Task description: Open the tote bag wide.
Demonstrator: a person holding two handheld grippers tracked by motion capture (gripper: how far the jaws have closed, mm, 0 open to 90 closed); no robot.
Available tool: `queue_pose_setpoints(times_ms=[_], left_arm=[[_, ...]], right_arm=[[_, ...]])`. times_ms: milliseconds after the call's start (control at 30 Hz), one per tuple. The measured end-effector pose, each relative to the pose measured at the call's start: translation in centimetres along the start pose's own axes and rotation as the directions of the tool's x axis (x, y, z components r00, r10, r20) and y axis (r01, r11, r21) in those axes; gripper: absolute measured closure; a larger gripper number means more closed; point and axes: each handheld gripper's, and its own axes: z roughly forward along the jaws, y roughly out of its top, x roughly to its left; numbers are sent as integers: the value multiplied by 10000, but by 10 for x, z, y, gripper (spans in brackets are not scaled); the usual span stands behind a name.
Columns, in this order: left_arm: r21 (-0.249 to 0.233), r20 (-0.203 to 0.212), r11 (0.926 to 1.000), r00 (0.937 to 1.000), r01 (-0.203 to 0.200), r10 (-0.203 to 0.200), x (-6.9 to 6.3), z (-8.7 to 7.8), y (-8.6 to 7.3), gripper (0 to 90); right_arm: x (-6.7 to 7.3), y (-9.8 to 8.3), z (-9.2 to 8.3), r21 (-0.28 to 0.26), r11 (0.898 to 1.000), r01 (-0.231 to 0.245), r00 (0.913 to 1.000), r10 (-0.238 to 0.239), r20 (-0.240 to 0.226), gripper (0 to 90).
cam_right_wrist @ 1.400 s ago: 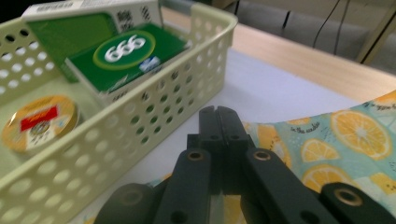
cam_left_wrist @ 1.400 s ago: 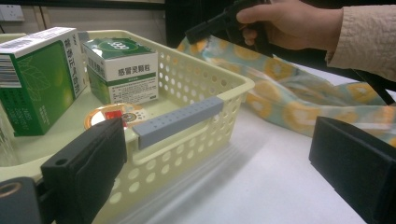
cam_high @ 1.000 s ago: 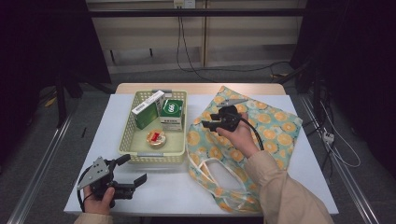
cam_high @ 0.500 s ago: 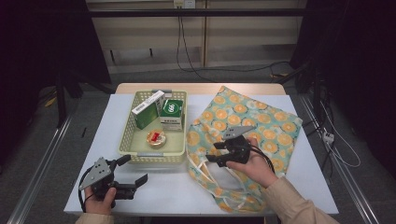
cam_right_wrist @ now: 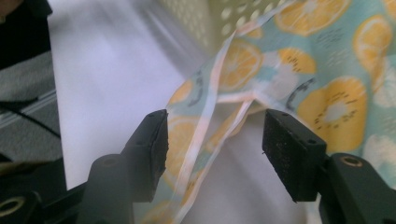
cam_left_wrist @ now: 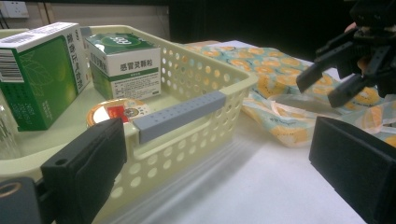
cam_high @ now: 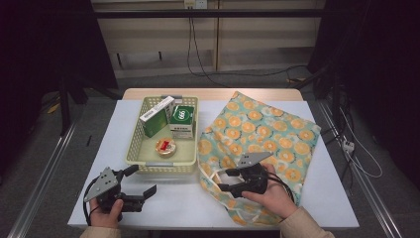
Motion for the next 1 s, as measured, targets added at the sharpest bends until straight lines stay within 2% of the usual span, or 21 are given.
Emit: queue_pose_setpoints(times_ms=[67,167,267,367,533,733,900,1000], left_arm=[[52,7,10000,10000,-81,81,0,0,0,39],[17,27,10000,10000,-58,58,0,0,0,39],[9,51,10000,10000,-42,42,0,0,0,39],[14,50,10000,10000,-40,40,0,0,0,39],[-72,2,10000,10000,-53,53,1,-1,0,39],[-134,2,9999,10000,-14,14,2,-2,0,38],[-168,-12,9999,10000,18,-19,2,-1,0,38],[-161,-57,9999,10000,32,-33,3,-1,0,38]], right_arm=[[3,-1,0,120,9998,186,9998,-185,-71,404],[9,0,-3,-217,9998,27,9990,-36,-435,409],[18,1,-3,-261,9993,257,9974,-274,-674,422],[26,0,3,-32,9983,575,9948,-576,-843,423],[30,-5,10,223,9971,724,9925,-698,-1006,430],[30,-9,14,414,9959,810,9922,-766,-987,458],[28,-11,16,600,9941,903,9929,-852,-825,538],[25,-13,17,679,9936,898,9936,-847,-745,654]])
